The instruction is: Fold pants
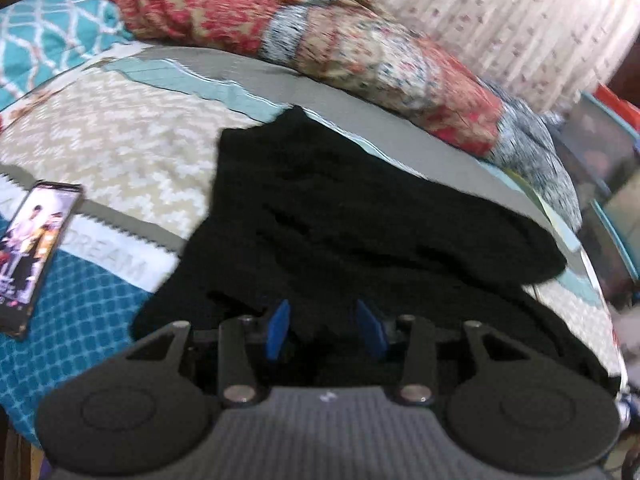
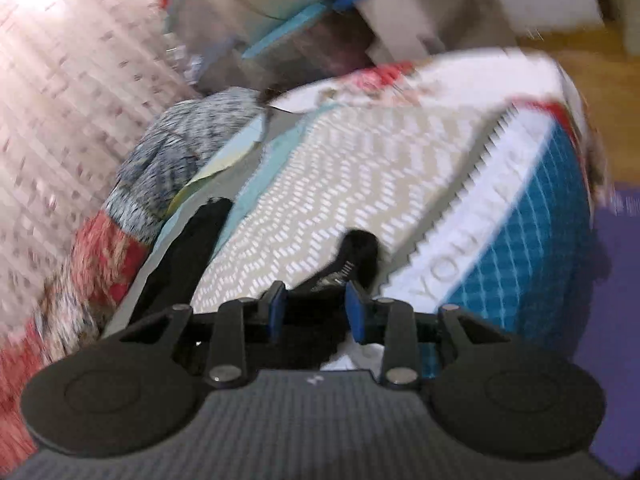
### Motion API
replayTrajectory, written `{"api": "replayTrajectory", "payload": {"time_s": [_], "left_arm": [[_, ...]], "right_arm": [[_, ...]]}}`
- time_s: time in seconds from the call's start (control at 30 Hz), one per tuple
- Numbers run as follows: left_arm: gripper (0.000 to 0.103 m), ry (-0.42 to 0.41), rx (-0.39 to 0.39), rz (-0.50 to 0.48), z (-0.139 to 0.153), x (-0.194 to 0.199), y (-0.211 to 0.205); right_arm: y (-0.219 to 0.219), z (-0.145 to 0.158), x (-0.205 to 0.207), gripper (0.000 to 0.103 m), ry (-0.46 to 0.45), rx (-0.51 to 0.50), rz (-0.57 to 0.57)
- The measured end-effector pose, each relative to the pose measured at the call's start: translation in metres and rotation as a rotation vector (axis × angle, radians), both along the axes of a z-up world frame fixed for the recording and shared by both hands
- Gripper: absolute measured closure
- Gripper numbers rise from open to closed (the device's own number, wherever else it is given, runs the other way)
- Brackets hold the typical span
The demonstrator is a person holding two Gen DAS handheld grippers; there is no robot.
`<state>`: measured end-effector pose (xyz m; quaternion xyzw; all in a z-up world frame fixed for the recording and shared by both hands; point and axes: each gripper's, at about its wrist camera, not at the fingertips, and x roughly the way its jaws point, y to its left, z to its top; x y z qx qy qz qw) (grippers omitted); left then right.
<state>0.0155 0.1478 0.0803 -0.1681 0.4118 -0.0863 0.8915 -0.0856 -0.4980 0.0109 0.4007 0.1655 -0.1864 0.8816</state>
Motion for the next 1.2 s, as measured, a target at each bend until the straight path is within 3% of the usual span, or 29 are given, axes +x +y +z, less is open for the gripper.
{"api": "replayTrajectory", "payload": {"time_s": [0.07, 0.13, 0.23, 0.27, 0.3, 0.37, 0.43, 0.57, 0.67, 0.73, 0.83, 0.93, 1.0, 1.1, 1.17, 1.2], "left_arm": [[0.064, 0.016, 0.017, -0.03, -0.004, 0.002, -0.012], [0.064, 0.034, 0.026, -0.057, -0.01, 0.006, -0.024], [0.064, 0.051, 0.048, -0.087, -0.017, 0.012, -0.041], [0.064, 0.056, 0.062, -0.095, -0.019, 0.014, -0.045], [0.064, 0.06, 0.072, -0.099, -0.022, 0.015, -0.049], [0.064, 0.062, 0.079, -0.1, -0.023, 0.016, -0.054], [0.064, 0.065, 0.081, -0.098, -0.025, 0.017, -0.056], [0.064, 0.092, 0.085, -0.084, -0.03, 0.018, -0.06], [0.064, 0.082, 0.099, -0.076, -0.024, 0.015, -0.06], [0.064, 0.057, 0.128, -0.066, -0.016, 0.01, -0.054], [0.062, 0.039, 0.175, -0.027, -0.007, 0.001, -0.035], [0.05, 0.072, 0.174, 0.053, -0.008, -0.002, -0.011], [0.049, 0.094, 0.163, 0.129, -0.01, -0.005, 0.005], [0.042, 0.134, 0.037, 0.207, -0.017, -0.006, 0.025], [0.027, 0.147, -0.037, 0.239, -0.022, -0.007, 0.034], [0.026, 0.154, -0.062, 0.252, -0.025, -0.008, 0.035]], "right_arm": [[0.006, 0.008, 0.008, 0.062, 0.011, -0.123, 0.079], [0.01, 0.011, 0.016, 0.051, 0.043, -0.255, 0.156], [0.015, 0.01, 0.037, 0.051, 0.112, -0.48, 0.264], [0.016, 0.007, 0.047, 0.055, 0.154, -0.533, 0.313], [0.011, 0.002, 0.057, 0.089, 0.21, -0.57, 0.37], [0.005, 0.0, 0.079, 0.092, 0.293, -0.64, 0.416], [-0.017, 0.013, 0.091, 0.092, 0.255, -0.66, 0.38], [-0.067, 0.046, 0.155, 0.09, 0.167, -0.557, 0.255], [-0.087, 0.034, 0.21, 0.083, 0.247, -0.466, 0.217], [-0.092, 0.023, 0.221, 0.077, 0.304, -0.442, 0.16], [-0.105, 0.011, 0.191, 0.07, 0.202, -0.317, 0.144], [-0.107, -0.004, 0.146, 0.061, 0.164, -0.23, 0.117], [-0.109, -0.014, 0.12, 0.057, 0.15, -0.172, 0.104], [-0.095, -0.021, 0.093, 0.051, 0.123, -0.053, 0.092], [-0.079, -0.022, 0.092, 0.051, 0.104, 0.02, 0.101], [-0.074, -0.025, 0.094, 0.051, 0.104, 0.042, 0.114]]}}
